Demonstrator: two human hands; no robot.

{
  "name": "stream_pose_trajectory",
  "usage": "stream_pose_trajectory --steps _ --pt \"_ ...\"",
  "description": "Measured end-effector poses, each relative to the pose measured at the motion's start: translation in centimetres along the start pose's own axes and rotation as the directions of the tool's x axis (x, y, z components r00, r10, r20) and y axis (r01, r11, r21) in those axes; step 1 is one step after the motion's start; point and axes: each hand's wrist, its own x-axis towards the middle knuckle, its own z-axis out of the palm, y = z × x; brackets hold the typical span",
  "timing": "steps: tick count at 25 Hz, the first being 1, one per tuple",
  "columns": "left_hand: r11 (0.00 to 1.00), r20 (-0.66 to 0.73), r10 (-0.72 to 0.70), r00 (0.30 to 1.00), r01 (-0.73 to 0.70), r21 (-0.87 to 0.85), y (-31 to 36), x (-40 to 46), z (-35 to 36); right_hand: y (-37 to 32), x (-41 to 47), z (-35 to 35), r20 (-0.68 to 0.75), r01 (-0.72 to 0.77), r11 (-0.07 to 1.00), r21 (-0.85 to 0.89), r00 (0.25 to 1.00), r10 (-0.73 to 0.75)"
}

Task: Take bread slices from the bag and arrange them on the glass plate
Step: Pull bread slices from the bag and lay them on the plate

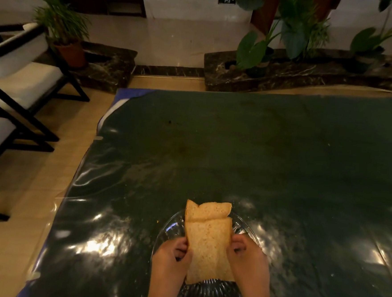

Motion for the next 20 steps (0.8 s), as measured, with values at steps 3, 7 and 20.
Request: stream_pose_trajectory --steps 3,7,20 --pt "1.0 -0.021 -0.016 1.0 0.016 0.011 0.0 0.2 -0.2 0.5 0.1 0.3 0.026 -0.016 1.0 -0.009 1.0 0.016" --pt "0.998 -0.038 -0.002 0.999 0.005 0.063 -0.1 0.9 -0.4 0.6 0.1 0.5 -0.014 0.015 0.997 -0.079 1.0 -0.016" --pt "0.994 0.016 0.091 0.996 -0.092 0.061 0.7 2.1 -0.5 -0.4 1.4 1.5 -0.006 0.108 0.993 -0.055 0.994 -0.108"
